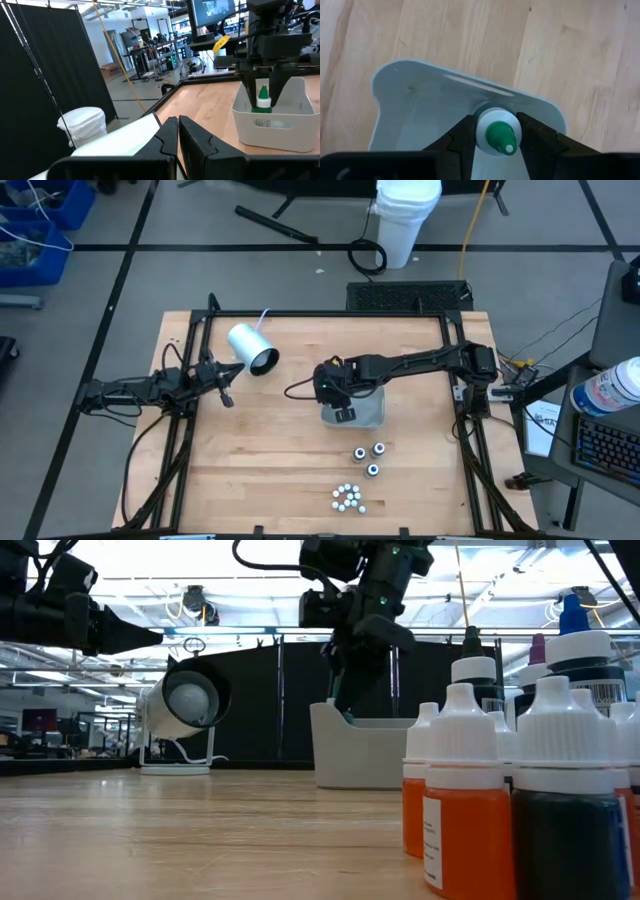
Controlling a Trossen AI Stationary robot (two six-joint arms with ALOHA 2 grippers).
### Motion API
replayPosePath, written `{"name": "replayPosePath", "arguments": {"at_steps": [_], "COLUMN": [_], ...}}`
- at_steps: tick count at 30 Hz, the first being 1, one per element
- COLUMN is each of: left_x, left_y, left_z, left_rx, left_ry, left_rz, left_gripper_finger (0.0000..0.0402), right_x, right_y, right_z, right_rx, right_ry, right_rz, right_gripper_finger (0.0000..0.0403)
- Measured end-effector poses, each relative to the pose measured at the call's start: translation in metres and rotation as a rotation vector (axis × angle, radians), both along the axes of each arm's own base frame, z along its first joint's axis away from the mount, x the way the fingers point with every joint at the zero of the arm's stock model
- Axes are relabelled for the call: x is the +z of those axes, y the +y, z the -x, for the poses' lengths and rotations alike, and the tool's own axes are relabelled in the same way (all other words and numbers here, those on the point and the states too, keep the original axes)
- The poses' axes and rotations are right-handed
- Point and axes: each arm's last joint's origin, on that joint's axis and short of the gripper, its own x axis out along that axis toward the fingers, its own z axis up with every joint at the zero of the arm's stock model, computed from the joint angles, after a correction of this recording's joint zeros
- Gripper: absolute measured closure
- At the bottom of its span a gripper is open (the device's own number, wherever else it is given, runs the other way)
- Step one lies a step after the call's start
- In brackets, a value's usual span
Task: Pick & Place food coloring
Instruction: Put the big green food coloring bottle into the gray bin, then put the big black food coloring bottle into the gray bin
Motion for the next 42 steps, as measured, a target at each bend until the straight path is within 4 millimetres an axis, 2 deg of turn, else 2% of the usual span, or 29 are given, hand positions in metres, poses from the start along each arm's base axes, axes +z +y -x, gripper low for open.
{"name": "replayPosePath", "arguments": {"at_steps": [9, 15, 19, 22, 27, 33, 35, 37, 42], "left_x": [0.0, 0.0, 0.0, 0.0, 0.0, 0.0, 0.0, 0.0, 0.0], "left_y": [0.0, 0.0, 0.0, 0.0, 0.0, 0.0, 0.0, 0.0, 0.0], "left_z": [0.0, 0.0, 0.0, 0.0, 0.0, 0.0, 0.0, 0.0, 0.0], "left_rx": [0.0, 0.0, 0.0, 0.0, 0.002, 0.005, 0.005, 0.005, 0.003], "left_ry": [-0.001, -0.002, -0.002, 0.0, 0.012, 0.035, 0.035, 0.034, 0.016], "left_rz": [0.0, 0.001, 0.001, -0.004, -0.031, -0.078, -0.078, -0.077, -0.038], "left_gripper_finger": [0.0378, 0.0378, 0.0378, 0.0378, 0.0378, 0.0378, 0.0378, 0.0378, 0.0378], "right_x": [0.012, 0.034, 0.063, 0.092, 0.139, 0.173, 0.175, 0.169, 0.134], "right_y": [0.0, -0.002, -0.002, 0.006, 0.034, 0.075, 0.088, 0.099, 0.12], "right_z": [0.003, 0.011, 0.024, 0.042, 0.089, 0.15, 0.165, 0.177, 0.197], "right_rx": [0.001, -0.04, -0.069, -0.079, -0.064, -0.05, -0.038, -0.019, 0.015], "right_ry": [-0.044, -0.102, -0.184, -0.255, -0.332, -0.363, -0.369, -0.369, -0.387], "right_rz": [0.007, 0.073, 0.089, 0.066, -0.001, -0.144, -0.194, -0.226, -0.189], "right_gripper_finger": [0.0249, 0.0223, 0.021, 0.0205, 0.0207, 0.021, 0.021, 0.0211, 0.0211]}}
